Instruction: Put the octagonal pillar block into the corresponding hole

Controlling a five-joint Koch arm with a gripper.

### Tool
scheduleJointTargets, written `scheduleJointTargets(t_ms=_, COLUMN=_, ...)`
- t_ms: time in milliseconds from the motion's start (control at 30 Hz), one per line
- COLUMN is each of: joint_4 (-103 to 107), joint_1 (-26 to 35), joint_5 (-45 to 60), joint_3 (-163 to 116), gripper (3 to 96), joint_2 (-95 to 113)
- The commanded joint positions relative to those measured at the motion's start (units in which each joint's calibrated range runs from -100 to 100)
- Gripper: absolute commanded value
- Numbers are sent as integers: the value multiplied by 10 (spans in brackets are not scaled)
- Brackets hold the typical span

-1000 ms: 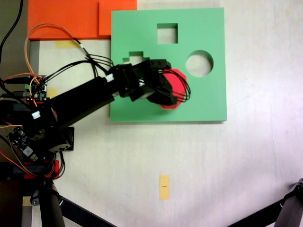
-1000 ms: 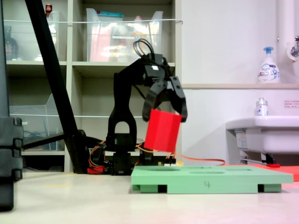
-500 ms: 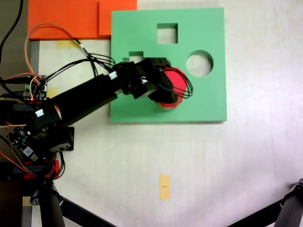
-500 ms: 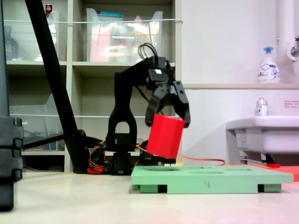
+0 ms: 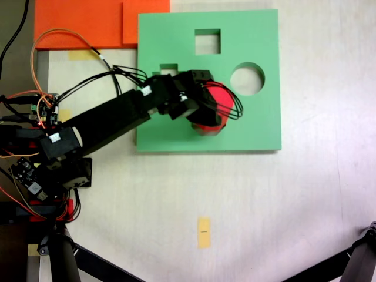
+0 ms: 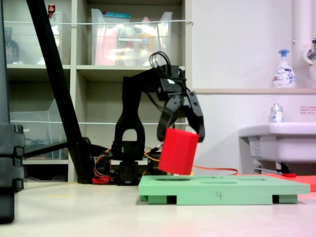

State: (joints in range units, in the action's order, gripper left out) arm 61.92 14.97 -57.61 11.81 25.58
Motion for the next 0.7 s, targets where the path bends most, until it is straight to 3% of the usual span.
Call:
scheduleJointTargets(t_ms=33, joint_4=-55, joint_1=5, joint_5=-8, joint_3=22, gripper=338, joint_2=-6)
scheduleJointTargets(t_ms=700, joint_4=-28, joint_1=20, joint_5=-43, joint_3=17, gripper=340, joint_2=-52)
